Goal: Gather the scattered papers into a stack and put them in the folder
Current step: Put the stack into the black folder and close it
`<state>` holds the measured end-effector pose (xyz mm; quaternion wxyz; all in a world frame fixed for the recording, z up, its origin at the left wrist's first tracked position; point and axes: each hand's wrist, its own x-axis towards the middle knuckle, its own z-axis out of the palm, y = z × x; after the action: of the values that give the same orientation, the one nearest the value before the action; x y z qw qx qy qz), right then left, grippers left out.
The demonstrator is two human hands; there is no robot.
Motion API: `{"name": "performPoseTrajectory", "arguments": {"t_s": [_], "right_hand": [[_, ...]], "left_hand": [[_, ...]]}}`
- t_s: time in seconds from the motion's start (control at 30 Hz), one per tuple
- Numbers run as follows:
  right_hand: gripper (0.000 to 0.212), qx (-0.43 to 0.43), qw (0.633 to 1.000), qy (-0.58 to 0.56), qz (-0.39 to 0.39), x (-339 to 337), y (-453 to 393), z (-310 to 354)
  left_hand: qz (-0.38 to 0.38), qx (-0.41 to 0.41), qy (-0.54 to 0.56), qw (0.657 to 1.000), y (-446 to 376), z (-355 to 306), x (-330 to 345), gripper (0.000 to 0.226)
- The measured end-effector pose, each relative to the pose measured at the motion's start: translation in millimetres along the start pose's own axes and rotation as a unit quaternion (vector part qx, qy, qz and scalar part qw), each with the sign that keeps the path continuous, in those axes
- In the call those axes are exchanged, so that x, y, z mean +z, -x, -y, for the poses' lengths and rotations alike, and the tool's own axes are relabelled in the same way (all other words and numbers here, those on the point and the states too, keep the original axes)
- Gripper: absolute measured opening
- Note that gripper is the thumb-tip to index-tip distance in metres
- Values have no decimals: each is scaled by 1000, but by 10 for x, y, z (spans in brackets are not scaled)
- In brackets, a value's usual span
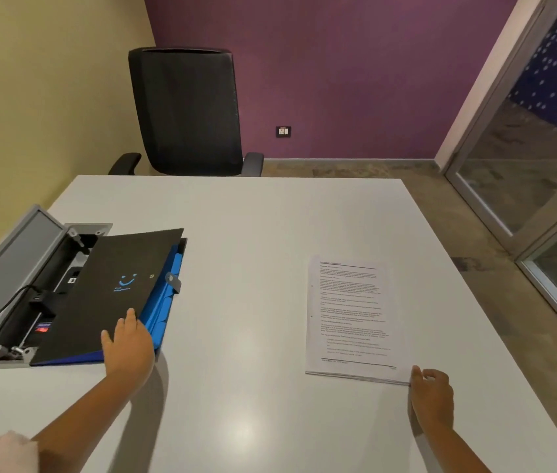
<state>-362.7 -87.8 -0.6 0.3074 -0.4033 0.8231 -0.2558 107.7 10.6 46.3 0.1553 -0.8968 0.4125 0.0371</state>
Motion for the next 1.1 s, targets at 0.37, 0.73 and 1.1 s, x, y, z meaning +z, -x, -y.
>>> {"name": "performPoseTrajectory", "arguments": {"t_s": [0.37, 0.73, 1.1], "right_hand": [[66, 112, 985, 93, 95, 51, -129, 329], [19, 215, 940, -138, 225, 8, -101, 396], [34, 137, 951, -118, 252, 21, -22, 575]], "left_hand": [[12, 183, 215, 959, 805, -917, -149, 58], [65, 183, 275, 941, 996, -1158, -183, 65], [29, 163, 338, 927, 1003, -1045, -356, 61]]}}
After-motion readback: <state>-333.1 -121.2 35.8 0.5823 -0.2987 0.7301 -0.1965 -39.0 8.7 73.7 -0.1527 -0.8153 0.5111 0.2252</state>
